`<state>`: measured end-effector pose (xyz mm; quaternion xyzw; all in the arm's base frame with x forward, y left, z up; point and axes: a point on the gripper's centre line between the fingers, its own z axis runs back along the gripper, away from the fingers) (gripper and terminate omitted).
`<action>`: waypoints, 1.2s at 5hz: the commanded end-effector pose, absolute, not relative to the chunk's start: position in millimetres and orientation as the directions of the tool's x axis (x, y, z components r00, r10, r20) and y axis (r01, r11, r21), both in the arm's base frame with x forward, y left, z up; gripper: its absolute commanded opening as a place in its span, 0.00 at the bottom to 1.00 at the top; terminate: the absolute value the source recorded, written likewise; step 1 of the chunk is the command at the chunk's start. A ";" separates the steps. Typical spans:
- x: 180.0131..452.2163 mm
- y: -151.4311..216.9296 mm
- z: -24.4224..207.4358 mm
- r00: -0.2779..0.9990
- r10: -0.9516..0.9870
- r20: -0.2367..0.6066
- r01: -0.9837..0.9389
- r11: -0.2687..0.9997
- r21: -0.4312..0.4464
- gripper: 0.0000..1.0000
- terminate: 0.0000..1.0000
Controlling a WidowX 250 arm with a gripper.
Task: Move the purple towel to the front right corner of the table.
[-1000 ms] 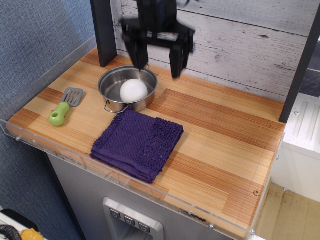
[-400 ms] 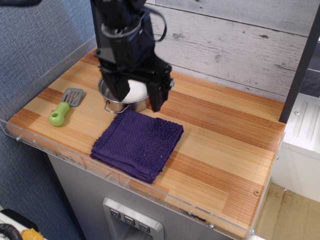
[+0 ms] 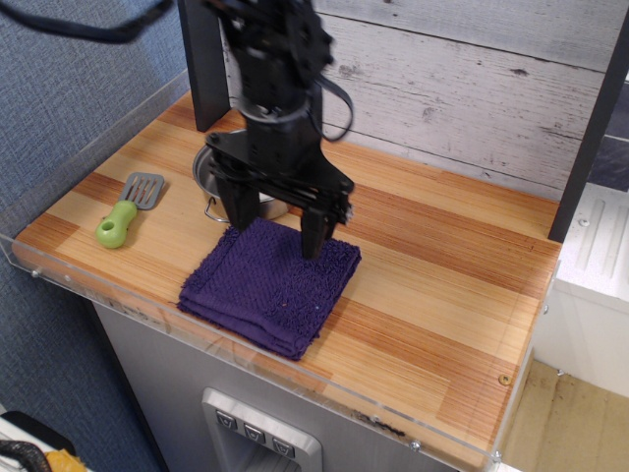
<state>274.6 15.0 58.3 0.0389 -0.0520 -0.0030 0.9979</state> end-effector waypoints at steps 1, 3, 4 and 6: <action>281.4 7.3 39.7 0.997 -0.021 0.077 0.013 0.995 0.096 1.00 0.00; 273.0 9.0 4.2 0.999 0.035 0.003 -0.035 0.999 -0.003 1.00 0.00; 271.0 5.8 6.4 0.990 -0.017 0.141 0.017 1.000 0.000 1.00 0.00; 264.4 -21.0 12.3 0.962 -0.166 0.218 0.152 0.985 0.081 1.00 0.00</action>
